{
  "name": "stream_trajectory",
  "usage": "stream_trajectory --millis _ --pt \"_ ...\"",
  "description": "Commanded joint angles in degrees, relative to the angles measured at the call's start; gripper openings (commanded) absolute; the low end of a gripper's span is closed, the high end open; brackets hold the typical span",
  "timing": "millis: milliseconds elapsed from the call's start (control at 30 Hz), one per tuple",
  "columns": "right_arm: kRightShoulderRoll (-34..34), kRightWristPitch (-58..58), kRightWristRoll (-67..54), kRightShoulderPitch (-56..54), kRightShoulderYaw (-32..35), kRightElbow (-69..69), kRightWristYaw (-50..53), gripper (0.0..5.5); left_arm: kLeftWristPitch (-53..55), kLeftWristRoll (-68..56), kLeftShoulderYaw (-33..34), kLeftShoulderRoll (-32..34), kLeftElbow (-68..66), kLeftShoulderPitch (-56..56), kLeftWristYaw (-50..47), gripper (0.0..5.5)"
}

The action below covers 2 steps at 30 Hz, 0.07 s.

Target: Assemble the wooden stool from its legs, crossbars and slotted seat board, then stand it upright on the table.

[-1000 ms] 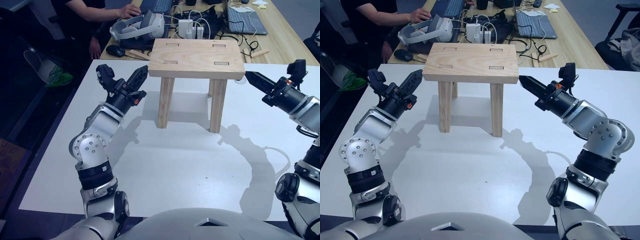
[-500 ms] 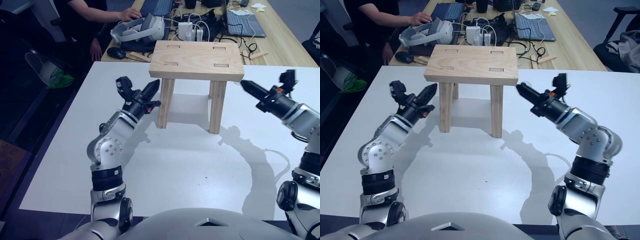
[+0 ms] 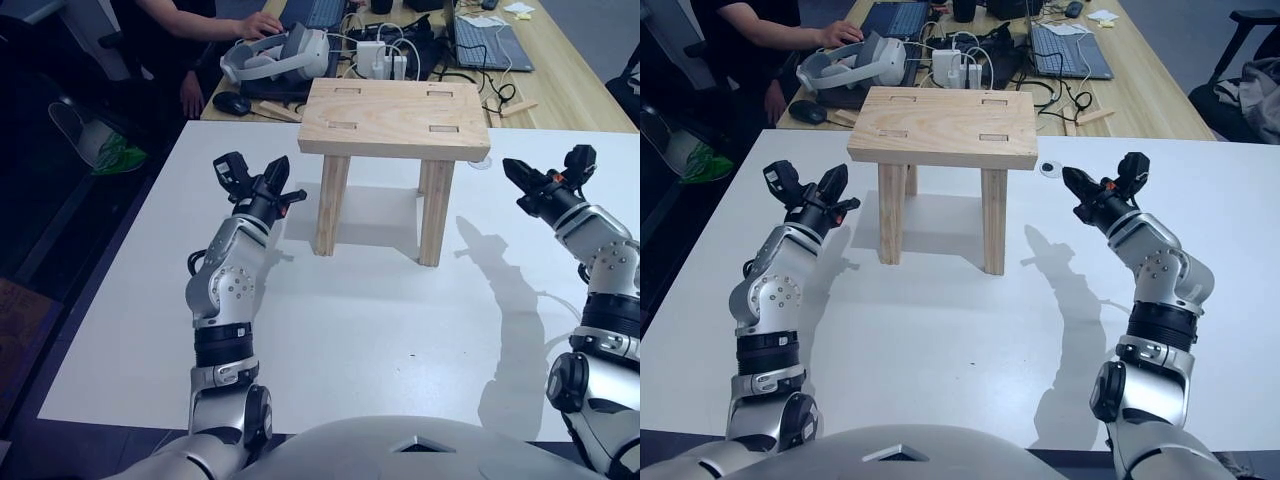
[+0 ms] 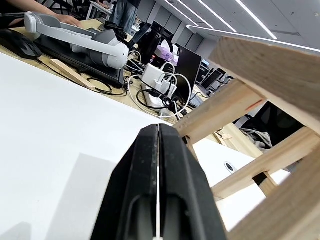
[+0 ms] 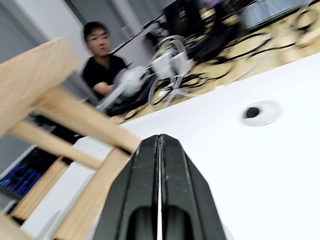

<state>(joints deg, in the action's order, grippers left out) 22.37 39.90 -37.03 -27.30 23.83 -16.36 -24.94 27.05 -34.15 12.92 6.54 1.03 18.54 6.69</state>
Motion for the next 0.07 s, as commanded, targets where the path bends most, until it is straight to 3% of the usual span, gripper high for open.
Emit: stream_trajectory --millis 33,67 --pt "0.07 -7.45 5.30 -3.42 -0.85 -5.80 3.28 0.00 -2.43 3.39 0.14 0.01 -5.51 5.19 -1.23 0.03" --pt "-0.23 -9.06 6.32 -4.13 -1.17 -6.80 3.84 0.00 -2.98 3.83 0.26 -0.18 -6.56 6.20 -1.44 0.03"
